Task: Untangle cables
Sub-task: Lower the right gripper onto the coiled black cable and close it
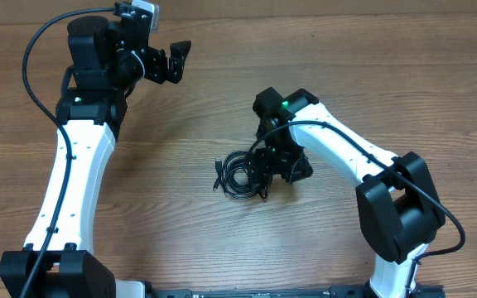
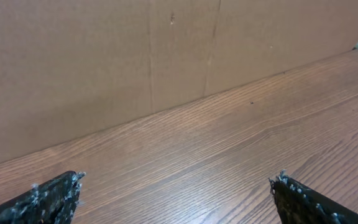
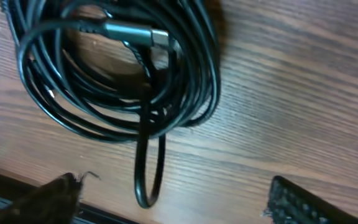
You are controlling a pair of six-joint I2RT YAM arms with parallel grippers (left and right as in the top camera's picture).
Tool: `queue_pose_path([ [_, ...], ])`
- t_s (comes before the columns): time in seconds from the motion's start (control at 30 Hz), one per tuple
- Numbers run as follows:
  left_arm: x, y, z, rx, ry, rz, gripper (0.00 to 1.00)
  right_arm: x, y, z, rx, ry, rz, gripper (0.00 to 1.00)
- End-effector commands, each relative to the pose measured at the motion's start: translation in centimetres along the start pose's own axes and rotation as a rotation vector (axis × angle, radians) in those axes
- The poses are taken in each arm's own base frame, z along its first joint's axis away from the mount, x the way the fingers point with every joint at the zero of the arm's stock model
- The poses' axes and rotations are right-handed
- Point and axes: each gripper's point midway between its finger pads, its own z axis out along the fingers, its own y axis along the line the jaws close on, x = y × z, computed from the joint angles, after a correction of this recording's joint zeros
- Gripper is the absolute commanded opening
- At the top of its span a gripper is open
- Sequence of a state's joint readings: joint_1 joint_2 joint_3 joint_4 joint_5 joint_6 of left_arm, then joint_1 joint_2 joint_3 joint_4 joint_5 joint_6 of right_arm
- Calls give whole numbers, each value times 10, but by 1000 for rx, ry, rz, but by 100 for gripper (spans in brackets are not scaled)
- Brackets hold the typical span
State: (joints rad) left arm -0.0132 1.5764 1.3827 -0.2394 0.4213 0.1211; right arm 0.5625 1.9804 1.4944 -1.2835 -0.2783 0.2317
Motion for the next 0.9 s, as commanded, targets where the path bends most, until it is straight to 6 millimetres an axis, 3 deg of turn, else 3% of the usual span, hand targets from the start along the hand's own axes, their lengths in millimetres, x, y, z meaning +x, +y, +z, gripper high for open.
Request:
queue_pose_path([
  [0.0, -5, 2, -3, -13, -12, -11, 100, -1, 7, -8, -33, -26, -7, 84],
  [0.03, -5, 2, -3, -13, -12, -11, 100, -3, 9, -8, -45, -33, -10, 74],
  [0.07, -5, 2, -3, -14, -12, -11, 100, -3, 11, -8, -53, -36, -11, 72],
  [0.37, -4, 7, -3, -43, -8, -8, 99, -5, 17, -7, -86, -39, -19, 72],
  [0.57, -4, 7, -3, -43, -9, -8, 100, 4, 17, 11, -88, -10, -23, 72],
  [0.63, -4, 7, -3, -43, -9, -8, 100, 8, 14, 16, -82, 5, -19, 59],
  [0.77, -4, 7, -3, -43, -9, -8, 100, 9, 14, 16, -81, 7, -18, 9],
  [0.8, -4, 7, -3, -42, -8, -8, 99, 9, 14, 16, -81, 7, -17, 4],
  [0.87, -4, 7, -3, -42, -8, -8, 100, 9, 13, 16, -81, 8, -17, 4],
])
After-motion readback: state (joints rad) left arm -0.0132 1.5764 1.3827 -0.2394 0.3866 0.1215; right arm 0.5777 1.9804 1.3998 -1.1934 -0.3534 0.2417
